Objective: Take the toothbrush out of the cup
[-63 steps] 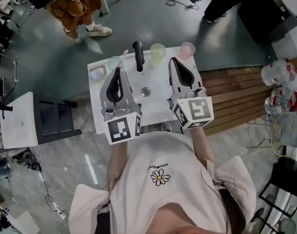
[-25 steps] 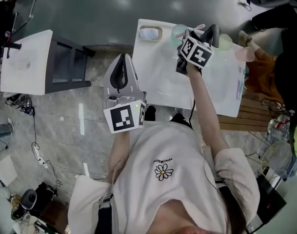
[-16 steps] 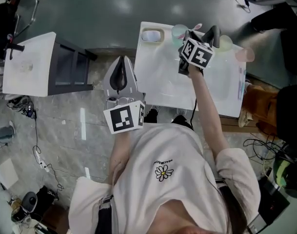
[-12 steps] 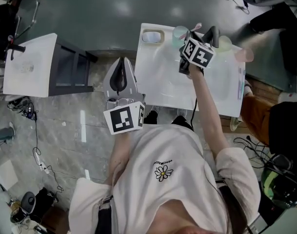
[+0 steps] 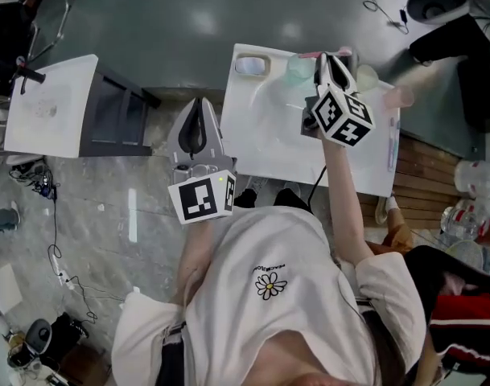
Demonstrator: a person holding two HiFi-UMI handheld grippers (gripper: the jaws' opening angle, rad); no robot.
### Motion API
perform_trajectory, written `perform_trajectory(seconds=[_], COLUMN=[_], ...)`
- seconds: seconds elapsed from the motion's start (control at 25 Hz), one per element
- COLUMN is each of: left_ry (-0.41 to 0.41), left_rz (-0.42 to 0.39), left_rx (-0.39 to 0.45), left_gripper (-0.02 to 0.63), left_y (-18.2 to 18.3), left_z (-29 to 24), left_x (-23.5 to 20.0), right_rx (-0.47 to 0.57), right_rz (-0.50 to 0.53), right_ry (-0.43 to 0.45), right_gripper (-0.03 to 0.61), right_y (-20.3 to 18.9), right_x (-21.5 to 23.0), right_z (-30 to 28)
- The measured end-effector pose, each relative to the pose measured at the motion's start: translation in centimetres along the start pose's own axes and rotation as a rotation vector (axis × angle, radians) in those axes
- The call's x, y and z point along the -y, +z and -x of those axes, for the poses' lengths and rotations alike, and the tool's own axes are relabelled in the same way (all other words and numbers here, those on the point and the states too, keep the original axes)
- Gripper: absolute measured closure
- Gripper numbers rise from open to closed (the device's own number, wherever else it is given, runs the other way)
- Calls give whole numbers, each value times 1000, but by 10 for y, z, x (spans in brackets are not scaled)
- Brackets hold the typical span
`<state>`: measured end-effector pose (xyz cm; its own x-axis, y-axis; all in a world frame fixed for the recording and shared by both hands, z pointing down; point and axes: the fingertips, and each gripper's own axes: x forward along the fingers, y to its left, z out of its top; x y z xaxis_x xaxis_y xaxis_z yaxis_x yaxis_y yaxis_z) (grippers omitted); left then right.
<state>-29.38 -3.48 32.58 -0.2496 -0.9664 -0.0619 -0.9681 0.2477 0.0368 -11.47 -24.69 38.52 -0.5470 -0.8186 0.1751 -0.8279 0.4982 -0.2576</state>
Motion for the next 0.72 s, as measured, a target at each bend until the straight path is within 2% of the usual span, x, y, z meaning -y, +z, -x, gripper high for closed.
perform_trajectory(seconds=[0.08,0.2,0.36,0.56,0.72], left_ry=[0,13,-8,-8,7], left_rz=[0,2,-14,-17,-40], left_rx=[20,56,76,100,80], left_gripper=[606,606,606,606,606], left_y=[5,18,35,47,48], left_z=[-1,3,11,20,34], left_x=[1,2,17,34,43], right_rx=[93,158,180,191,152], right_rz=[3,18,30,24,4], right_ry=[44,95,138,168,259], right_gripper=[546,546,546,546,545], right_y=[21,30,36,42,37], right_x=[-15,-31,-40,-36,-42], right_z=[38,93,138,153,160])
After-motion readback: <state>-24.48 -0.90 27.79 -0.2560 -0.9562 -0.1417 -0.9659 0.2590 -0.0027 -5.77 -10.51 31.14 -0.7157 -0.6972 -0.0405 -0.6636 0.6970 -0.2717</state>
